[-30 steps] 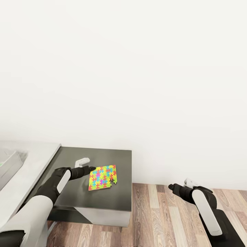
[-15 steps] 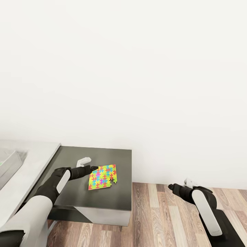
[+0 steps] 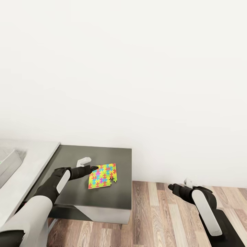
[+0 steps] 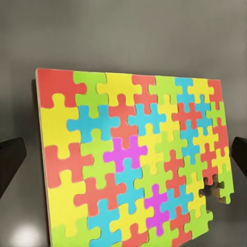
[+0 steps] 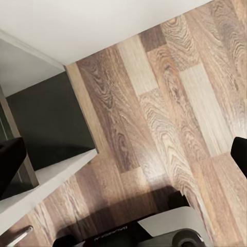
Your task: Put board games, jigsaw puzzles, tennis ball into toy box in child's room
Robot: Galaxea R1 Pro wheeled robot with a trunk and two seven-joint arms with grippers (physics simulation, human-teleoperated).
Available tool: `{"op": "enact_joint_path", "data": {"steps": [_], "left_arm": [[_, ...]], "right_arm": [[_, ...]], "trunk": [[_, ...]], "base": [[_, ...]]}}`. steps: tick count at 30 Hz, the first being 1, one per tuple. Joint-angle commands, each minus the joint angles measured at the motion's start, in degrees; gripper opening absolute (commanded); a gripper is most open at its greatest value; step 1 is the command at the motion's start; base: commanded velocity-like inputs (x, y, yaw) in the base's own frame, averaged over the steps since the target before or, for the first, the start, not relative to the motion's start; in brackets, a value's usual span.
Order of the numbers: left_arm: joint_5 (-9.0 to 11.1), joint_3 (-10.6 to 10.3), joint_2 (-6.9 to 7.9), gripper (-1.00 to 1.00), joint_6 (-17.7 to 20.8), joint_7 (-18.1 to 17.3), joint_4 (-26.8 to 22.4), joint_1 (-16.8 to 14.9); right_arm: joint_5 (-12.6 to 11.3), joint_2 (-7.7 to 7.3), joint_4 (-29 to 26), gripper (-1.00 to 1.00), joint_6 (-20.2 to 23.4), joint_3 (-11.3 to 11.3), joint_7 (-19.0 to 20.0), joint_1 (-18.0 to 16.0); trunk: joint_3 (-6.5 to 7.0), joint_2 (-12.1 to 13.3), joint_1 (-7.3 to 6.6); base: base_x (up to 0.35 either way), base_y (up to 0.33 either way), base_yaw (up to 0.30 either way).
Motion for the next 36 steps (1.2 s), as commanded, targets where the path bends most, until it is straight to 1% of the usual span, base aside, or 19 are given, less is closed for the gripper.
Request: {"op": "enact_joint_path", "data": {"steps": [1, 26, 36], "left_arm": [[0.26, 0.1, 0.0, 1.0, 0.41, -0.07, -0.04, -0.04], [0.24, 0.1, 0.0, 1.0, 0.41, -0.14, -0.04, -0.04], [0.24, 0.1, 0.0, 1.0, 0.41, -0.14, -0.04, -0.04]], "right_arm": [[-0.6, -0.02, -0.07, 1.0, 0.14, 0.01, -0.56, -0.05], [-0.59, 0.0, -0.07, 1.0, 0.14, 0.01, -0.55, -0.05], [-0.55, -0.01, -0.15, 1.0, 0.14, 0.01, -0.56, -0.05]], "trunk": [[-0.2, -0.11, 0.03], [-2.5, -0.11, 0.03], [-2.69, -0.11, 0.03]], "base": [[0.0, 0.0, 0.0], [0.0, 0.0, 0.0], [0.0, 0.0, 0.0]]}}
